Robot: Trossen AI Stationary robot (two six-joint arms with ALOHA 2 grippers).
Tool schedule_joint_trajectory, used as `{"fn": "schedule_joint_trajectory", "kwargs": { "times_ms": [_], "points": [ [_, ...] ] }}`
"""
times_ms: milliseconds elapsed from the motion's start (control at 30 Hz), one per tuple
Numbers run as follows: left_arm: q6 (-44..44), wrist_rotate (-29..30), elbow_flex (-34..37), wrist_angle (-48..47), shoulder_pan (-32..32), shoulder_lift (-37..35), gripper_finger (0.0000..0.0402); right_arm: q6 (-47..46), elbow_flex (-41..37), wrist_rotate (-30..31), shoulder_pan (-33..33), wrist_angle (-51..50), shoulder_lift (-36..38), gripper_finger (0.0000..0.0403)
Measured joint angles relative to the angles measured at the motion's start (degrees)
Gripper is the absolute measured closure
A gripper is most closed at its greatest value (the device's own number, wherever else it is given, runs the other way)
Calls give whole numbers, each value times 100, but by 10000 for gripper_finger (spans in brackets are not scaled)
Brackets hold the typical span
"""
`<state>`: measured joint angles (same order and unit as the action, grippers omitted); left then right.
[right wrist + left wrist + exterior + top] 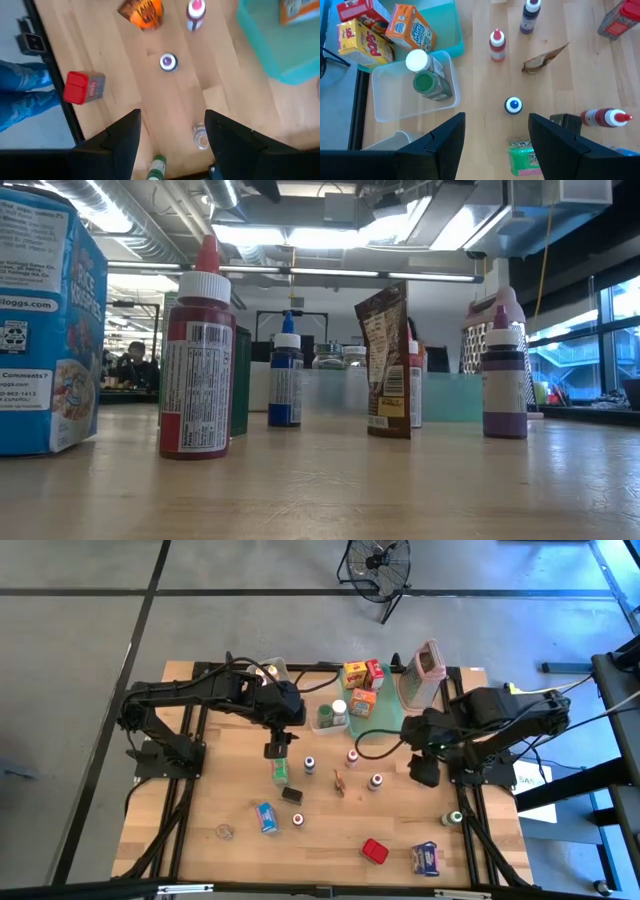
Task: Pick & Place Kitchen Items
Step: Put the red seasoning can into the white bin
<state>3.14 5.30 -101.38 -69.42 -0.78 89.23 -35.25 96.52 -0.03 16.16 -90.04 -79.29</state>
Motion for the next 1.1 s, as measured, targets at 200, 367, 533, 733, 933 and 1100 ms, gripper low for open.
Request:
{"fn": "schedule_joint_trajectory", "kwargs": {
  "times_ms": [200,367,533,733,933,1100],
  "points": [
    [13,0,0,-71,0,0,190,-148,-195,77,-44,3,1,180],
    [107,-2,0,-69,0,0,190,-149,-195,582,34,2,163,180],
    [189,-2,0,-71,0,0,190,-314,-193,1042,150,2,388,180],
    [326,-72,0,-68,-1,0,190,-333,-191,1201,171,2,553,153],
    [474,-34,0,-68,-13,0,190,3,-191,1179,200,2,576,121],
    [516,-20,0,-68,-91,0,190,88,-537,658,250,25,639,119]
  ]
}}
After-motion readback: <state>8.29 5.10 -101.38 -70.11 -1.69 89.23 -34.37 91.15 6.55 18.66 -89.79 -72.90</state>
